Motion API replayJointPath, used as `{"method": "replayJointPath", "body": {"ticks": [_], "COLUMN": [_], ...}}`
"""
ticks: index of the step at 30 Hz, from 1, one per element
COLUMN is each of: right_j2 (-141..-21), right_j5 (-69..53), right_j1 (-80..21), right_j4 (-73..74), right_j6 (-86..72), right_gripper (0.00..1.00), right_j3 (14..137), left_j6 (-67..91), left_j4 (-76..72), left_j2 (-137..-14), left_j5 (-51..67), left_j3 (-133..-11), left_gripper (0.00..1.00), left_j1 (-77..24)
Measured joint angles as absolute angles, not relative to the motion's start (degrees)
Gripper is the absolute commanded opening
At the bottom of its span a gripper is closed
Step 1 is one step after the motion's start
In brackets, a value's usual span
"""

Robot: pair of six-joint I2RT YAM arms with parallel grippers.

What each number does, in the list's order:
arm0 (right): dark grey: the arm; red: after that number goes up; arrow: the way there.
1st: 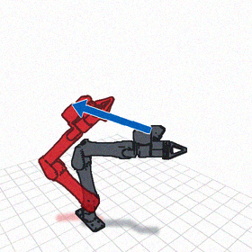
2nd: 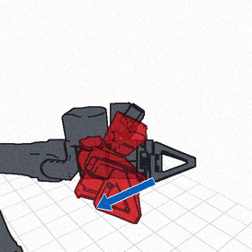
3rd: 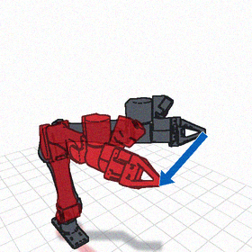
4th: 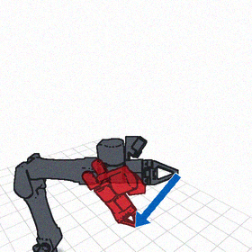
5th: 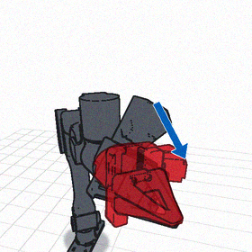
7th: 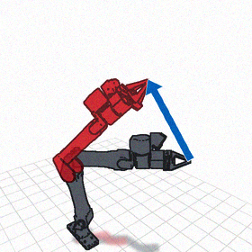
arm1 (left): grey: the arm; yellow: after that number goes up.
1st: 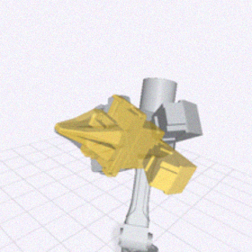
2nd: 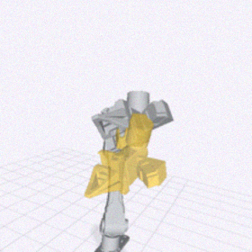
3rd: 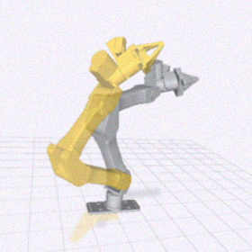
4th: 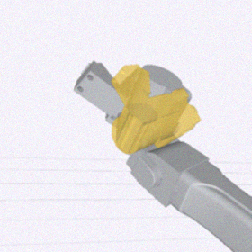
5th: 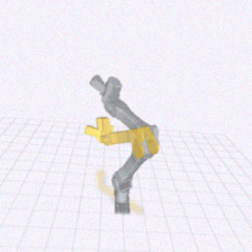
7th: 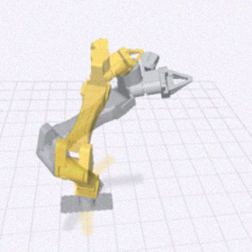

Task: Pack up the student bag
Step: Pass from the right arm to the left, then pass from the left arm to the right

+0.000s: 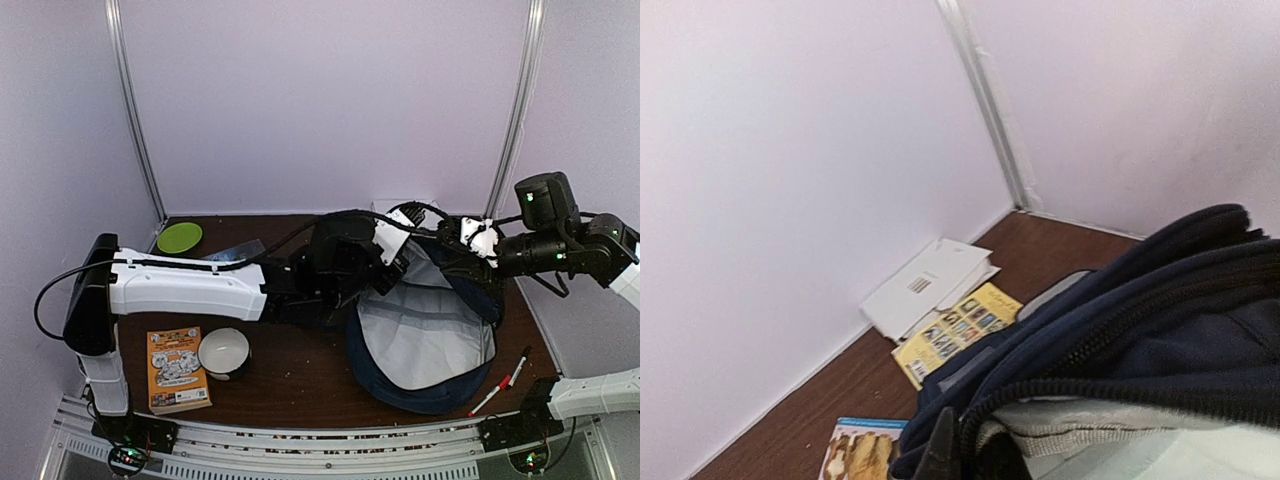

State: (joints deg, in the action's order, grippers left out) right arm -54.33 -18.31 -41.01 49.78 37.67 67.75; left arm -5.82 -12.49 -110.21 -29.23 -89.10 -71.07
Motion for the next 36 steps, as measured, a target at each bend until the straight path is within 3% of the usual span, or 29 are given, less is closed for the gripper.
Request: {"method": "replayJointPath", "body": {"ticks": [6,9,16,29,32,36], "right_j2": [-54.0,-53.9,-53.7,-60.2,-61.1,-62.1], "right_j5": [-17.7,-14.5,-10.6,-9.2,-8.9,-4.6], "right_j1": [-41.0,-41.0,-41.0,-44.0,-44.0,-44.0], "right_j4": [48.0,47.7,43.4,38.7,37.8,35.5], "right_j6": [31.8,30.3,26.4,22.2,20.7,18.2], "right_gripper": [0.45,0.51,0.55,0.58,0.53,0.14], "right_j3": [66.6,66.6,64.1,68.4,68.4,68.4], "left_j6": [-3.3,-1.3,3.2,9.6,10.1,10.5], "left_j4": [-15.5,-15.5,-15.7,-15.3,-15.2,-15.6], "left_j2": [-114.2,-114.3,-113.8,-109.9,-108.8,-106.9], "left_j5": [-45.0,-49.0,-51.7,-41.3,-39.7,-37.7], "left_j3": [-90.8,-90.9,-90.3,-86.0,-84.8,-82.0], "left_gripper": [0.0,0.0,0.0,0.0,0.0,0.0], "left_j1": [-71.6,-70.8,-69.8,-69.2,-69.2,-69.1]}}
